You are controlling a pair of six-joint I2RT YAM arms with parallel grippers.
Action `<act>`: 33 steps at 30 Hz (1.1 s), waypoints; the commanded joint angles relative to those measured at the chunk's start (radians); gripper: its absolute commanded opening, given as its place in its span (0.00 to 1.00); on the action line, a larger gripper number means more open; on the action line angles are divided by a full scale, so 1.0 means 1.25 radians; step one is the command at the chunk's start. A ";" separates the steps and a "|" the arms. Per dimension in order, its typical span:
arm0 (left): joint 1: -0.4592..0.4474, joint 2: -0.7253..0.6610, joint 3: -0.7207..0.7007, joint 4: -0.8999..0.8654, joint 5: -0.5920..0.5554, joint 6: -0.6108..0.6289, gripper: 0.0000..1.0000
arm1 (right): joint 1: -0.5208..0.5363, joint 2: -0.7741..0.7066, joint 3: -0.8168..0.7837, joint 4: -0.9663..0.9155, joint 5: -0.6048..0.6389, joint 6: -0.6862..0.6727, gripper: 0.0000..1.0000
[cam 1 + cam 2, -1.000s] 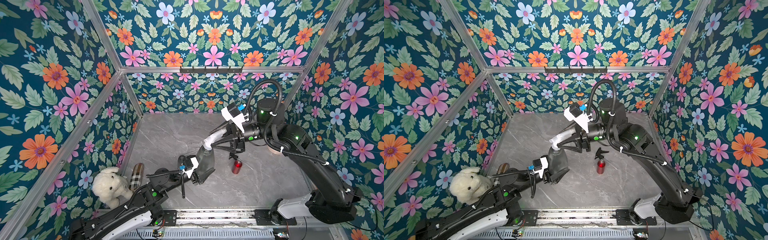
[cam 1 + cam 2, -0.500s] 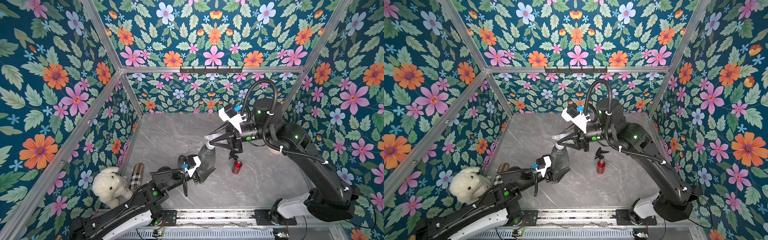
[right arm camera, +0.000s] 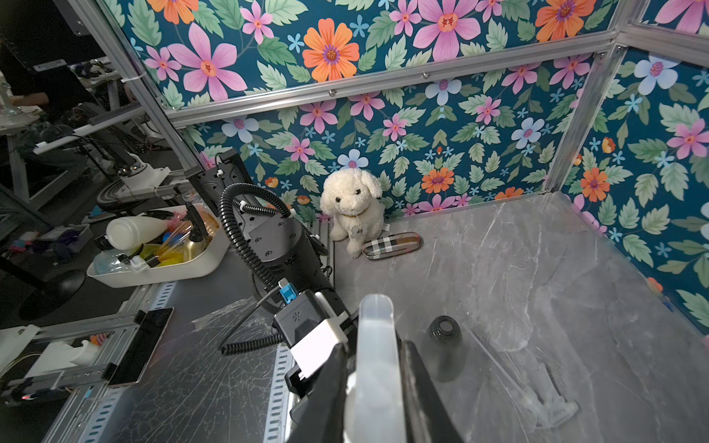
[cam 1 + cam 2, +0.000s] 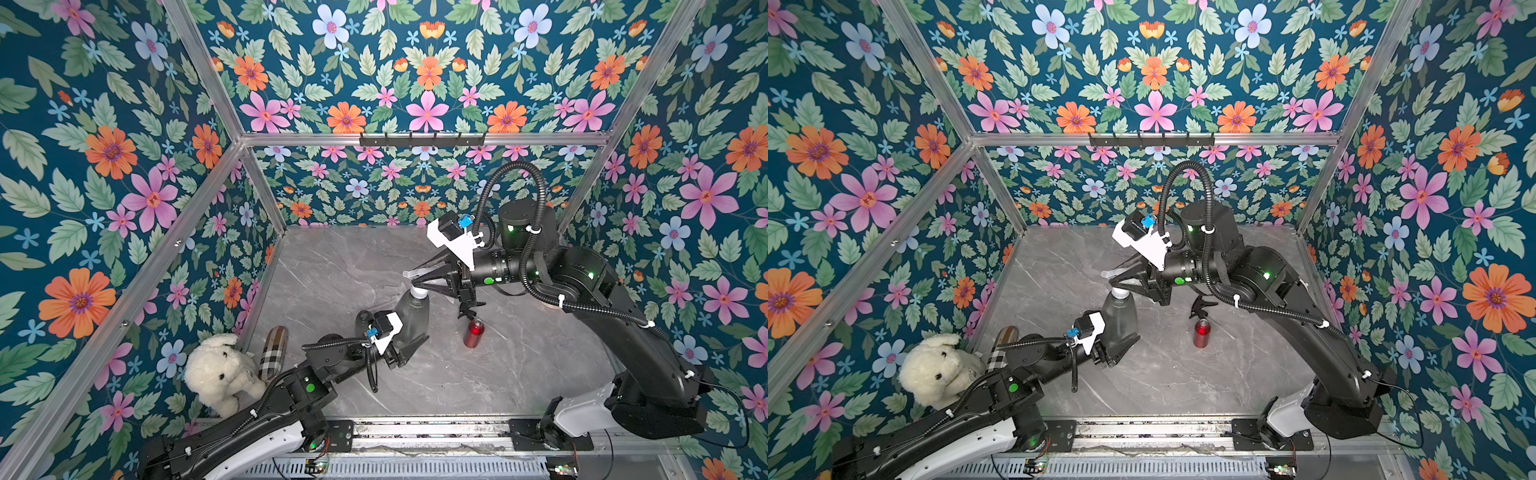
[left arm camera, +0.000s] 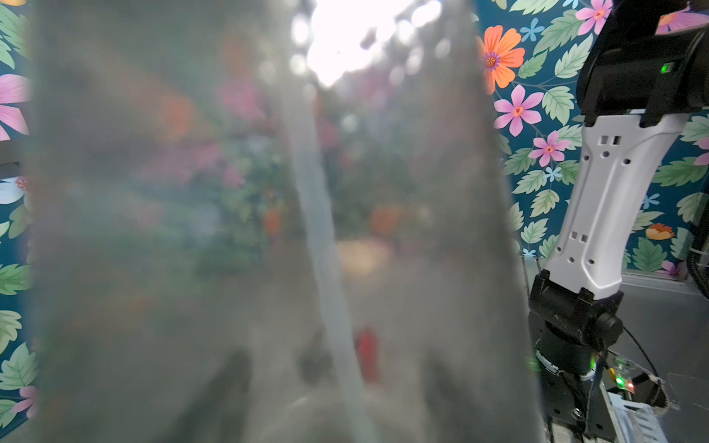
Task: Attach spray nozzles to spray bottles
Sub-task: Screw the spray nozzle on the spray bottle.
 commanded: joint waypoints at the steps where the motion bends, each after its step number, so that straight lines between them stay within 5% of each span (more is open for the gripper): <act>1: 0.001 -0.008 0.002 0.069 -0.018 0.005 0.00 | 0.020 -0.004 -0.025 0.004 0.037 -0.017 0.11; 8: 0.000 -0.011 0.015 0.054 -0.031 0.022 0.00 | 0.030 -0.003 -0.034 0.012 0.064 0.009 0.00; 28: 0.001 0.041 0.018 0.141 -0.151 0.072 0.00 | 0.083 0.083 0.078 -0.104 0.279 0.192 0.00; 33: -0.001 0.049 0.022 0.149 -0.170 0.081 0.00 | 0.124 0.119 0.123 -0.152 0.411 0.221 0.00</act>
